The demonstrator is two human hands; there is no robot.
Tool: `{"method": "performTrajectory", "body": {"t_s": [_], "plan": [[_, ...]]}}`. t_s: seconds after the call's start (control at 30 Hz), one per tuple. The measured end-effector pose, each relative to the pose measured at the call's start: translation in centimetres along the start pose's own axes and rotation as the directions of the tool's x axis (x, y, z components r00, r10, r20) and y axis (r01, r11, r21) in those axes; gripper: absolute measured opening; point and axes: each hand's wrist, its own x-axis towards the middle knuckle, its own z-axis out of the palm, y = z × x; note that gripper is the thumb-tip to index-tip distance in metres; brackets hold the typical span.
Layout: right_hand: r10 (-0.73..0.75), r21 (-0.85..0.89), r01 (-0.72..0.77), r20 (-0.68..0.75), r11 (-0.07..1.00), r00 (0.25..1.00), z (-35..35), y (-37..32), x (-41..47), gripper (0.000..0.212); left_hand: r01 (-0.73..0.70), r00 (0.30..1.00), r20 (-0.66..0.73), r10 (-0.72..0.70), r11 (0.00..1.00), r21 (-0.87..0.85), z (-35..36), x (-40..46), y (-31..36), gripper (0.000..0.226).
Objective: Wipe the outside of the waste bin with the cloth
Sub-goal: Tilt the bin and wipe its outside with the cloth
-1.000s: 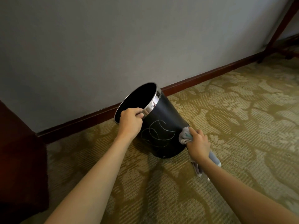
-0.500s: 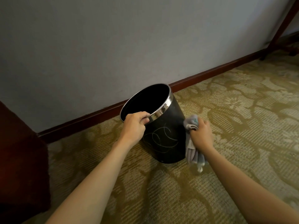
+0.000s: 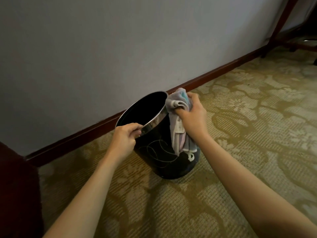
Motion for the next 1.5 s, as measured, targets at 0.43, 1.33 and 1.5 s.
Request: {"method": "performTrajectory", "body": {"t_s": [0.43,1.33,1.5], "plan": [[0.662,-0.077,-0.663,-0.039,0.745,0.748,-2.2,10.2,-1.5,0.028,0.19,0.978,0.097,-0.187,0.981,-0.026,-3.4,-1.7,-2.9,0.028],[0.379,-0.335,-0.374,-0.053,0.865,0.924,-2.2,8.0,-0.6,0.042,0.005,0.992,0.127,-0.001,1.0,-0.026,-1.2,-1.7,0.4,0.032],[0.111,-0.182,-0.128,-0.103,0.975,0.988,-1.7,3.3,1.7,0.051,-0.055,0.99,0.133,0.052,0.998,0.017,1.0,-1.1,1.5,0.034]]}}
